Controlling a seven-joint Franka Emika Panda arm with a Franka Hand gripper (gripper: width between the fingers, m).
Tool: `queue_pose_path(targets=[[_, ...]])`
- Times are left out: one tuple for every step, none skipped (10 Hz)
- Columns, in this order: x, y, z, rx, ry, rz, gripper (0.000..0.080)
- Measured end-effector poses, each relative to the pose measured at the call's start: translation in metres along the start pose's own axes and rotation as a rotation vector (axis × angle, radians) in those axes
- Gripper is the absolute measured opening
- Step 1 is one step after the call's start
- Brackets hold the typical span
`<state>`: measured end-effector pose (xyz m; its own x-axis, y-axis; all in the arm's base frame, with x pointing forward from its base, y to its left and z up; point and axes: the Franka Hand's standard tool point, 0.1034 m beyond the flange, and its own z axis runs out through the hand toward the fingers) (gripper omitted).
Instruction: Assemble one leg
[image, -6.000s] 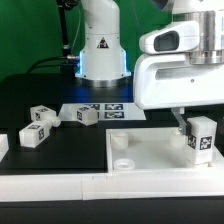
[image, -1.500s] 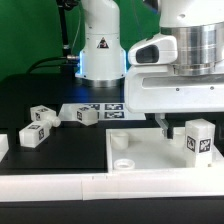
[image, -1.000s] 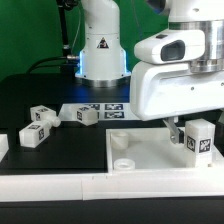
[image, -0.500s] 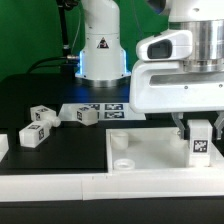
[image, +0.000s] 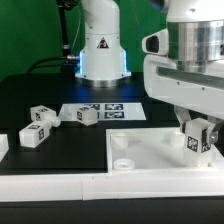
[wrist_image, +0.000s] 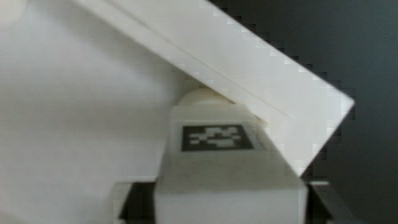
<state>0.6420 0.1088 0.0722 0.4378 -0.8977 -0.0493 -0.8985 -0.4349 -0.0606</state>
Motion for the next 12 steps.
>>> queue_pose_path(targets=[[0.000,0.000,0.001,-0.001,0.000,0.023,0.0291],[0.000,0.000,0.001,-0.001,0.000,0.014,0.0291],[0.000,0.001,0.001,-0.001,0.000,0.003,0.0520],[0.001,0.002,0.002,-0.004,0.003,-0.217,0.0520],[-0.001,0.002,0.002,-0.006,-0.003,-0.429,0.0623],[-0.008,0.003,0.003,-0.020,-0.023,-0.579,0.0641],[-0.011,0.002,0.003,-0.015,-0.018,-0.639,0.0641],[-0.009,0.002,0.003,-0.015,-0.019,-0.716,0.0648],[-0.008,0.003,0.003,-0.015,-0.018,-0.764,0.0648],[-0.008,0.003,0.002,-0.021,-0.010,-0.915,0.0649],[-0.009,0.003,0.001,-0.024,0.004,-1.116,0.0649],[-0.007,0.005,0.001,-0.029,-0.003,-1.300,0.0649]])
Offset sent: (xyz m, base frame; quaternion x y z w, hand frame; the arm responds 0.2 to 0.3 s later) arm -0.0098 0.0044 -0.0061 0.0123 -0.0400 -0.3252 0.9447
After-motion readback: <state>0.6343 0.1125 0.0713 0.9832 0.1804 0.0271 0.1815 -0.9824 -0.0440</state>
